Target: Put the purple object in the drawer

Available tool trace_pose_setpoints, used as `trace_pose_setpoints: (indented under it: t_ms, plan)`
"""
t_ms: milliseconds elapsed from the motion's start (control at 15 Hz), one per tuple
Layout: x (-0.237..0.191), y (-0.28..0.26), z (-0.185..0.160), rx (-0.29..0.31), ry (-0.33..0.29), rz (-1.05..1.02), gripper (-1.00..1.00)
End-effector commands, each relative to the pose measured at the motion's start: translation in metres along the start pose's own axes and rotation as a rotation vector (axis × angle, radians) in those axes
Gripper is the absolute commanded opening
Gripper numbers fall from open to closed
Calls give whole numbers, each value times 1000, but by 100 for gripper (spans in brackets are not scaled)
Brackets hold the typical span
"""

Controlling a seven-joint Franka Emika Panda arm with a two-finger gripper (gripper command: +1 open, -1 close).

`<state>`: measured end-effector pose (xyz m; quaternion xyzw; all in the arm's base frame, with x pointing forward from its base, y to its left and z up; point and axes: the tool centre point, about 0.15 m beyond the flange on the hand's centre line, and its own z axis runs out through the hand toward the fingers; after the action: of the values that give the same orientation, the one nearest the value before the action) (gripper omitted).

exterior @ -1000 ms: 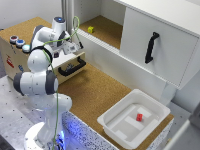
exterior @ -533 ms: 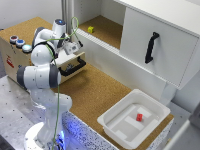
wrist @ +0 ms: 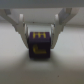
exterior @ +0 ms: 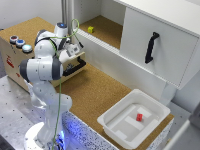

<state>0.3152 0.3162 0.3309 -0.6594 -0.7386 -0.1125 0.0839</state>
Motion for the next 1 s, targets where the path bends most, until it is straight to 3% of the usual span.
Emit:
trace_pose_setpoints:
  t_ms: [0,333,933]
  plan:
    - [-11,2,-30,58,99,-28,100]
    - [-4,-8,-76,65,135,-29,100]
    - [3,0,-145,-4,173,113,100]
